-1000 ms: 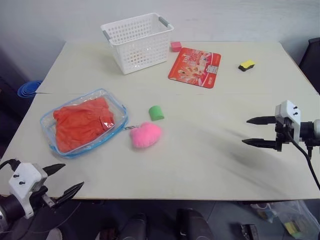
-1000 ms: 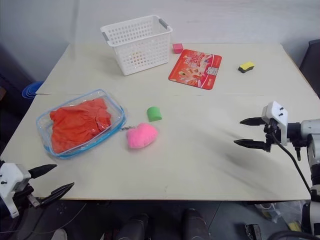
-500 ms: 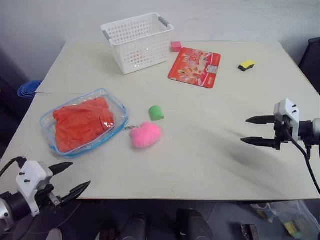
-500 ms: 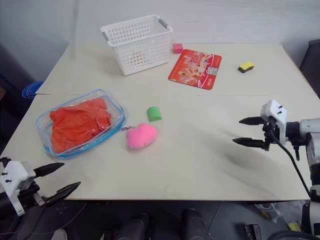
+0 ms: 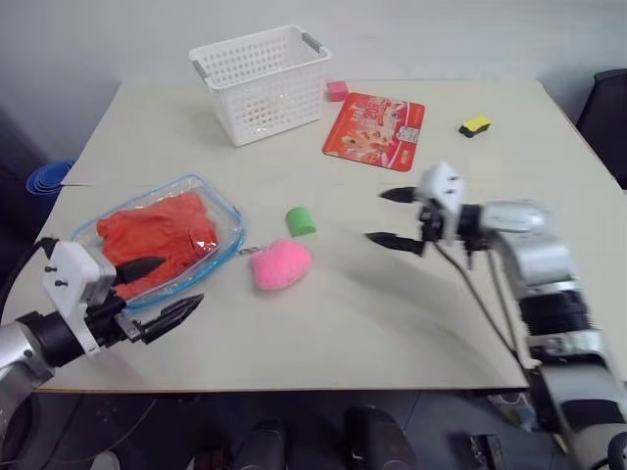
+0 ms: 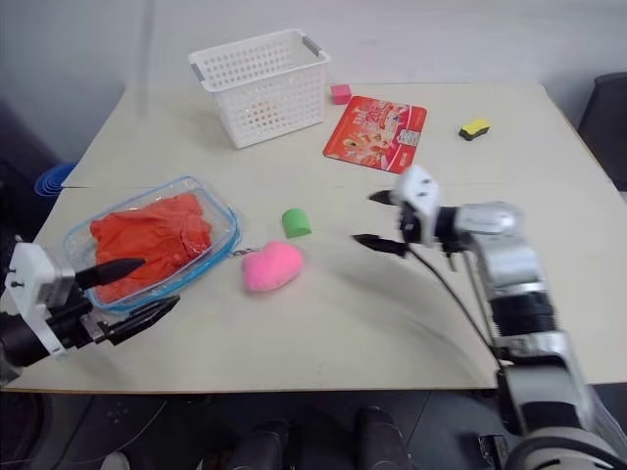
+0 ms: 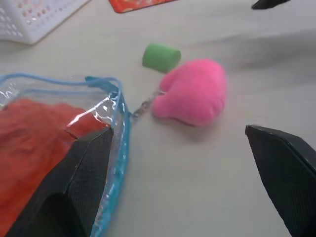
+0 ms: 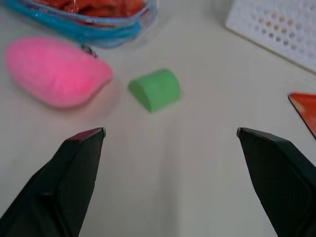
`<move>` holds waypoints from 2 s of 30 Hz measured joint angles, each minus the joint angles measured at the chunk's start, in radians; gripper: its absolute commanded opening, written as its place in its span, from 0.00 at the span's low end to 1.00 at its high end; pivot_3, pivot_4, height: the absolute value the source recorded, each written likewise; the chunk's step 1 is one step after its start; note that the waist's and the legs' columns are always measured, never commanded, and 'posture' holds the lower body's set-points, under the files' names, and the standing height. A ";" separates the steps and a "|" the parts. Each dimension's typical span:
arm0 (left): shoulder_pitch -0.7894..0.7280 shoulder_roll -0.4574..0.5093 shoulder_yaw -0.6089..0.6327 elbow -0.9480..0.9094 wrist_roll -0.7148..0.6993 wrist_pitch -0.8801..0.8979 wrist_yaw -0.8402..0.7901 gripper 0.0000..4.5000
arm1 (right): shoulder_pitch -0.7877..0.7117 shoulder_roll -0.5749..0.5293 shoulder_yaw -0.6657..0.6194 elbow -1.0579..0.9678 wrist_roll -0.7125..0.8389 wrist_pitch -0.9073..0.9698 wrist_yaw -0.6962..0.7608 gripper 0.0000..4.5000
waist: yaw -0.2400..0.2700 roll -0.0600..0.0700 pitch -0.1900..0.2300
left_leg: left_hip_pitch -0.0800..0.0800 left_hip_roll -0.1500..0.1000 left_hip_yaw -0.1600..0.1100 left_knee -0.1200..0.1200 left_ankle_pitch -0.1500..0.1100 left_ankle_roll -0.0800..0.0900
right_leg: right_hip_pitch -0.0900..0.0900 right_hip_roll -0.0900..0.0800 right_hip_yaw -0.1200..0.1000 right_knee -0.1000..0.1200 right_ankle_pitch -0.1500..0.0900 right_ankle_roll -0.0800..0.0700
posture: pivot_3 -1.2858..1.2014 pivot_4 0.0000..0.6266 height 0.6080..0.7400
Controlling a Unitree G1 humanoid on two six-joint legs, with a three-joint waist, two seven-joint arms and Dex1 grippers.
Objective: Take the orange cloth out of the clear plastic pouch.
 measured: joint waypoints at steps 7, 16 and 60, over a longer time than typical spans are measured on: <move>-0.027 0.002 -0.023 0.015 -0.015 0.030 0.045 1.00 | -0.119 0.197 0.103 0.294 -0.166 -0.126 -0.224 0.99 | -0.002 0.000 0.000 | -0.001 -0.002 -0.002 0.001 0.000 0.000 | -0.002 -0.001 0.000 0.006 0.000 0.000 | 0.52 0.24 1.00; -0.030 -0.001 -0.055 0.012 -0.016 0.031 0.072 1.00 | -0.263 0.324 0.124 0.642 -0.249 -0.259 -0.332 0.99 | -0.016 -0.001 0.000 | -0.001 -0.002 -0.002 0.000 0.000 0.000 | -0.002 0.000 0.000 0.006 0.000 0.000 | 0.52 0.24 1.00; -0.785 -0.183 -0.751 0.256 0.035 -0.023 -0.155 1.00 | 0.524 -0.304 -0.609 0.074 -0.001 0.270 -0.518 0.70 | -0.004 -0.005 0.003 | 0.014 0.007 0.021 -0.003 0.001 -0.002 | 0.003 0.012 0.021 0.005 0.001 0.003 | 0.52 0.24 1.00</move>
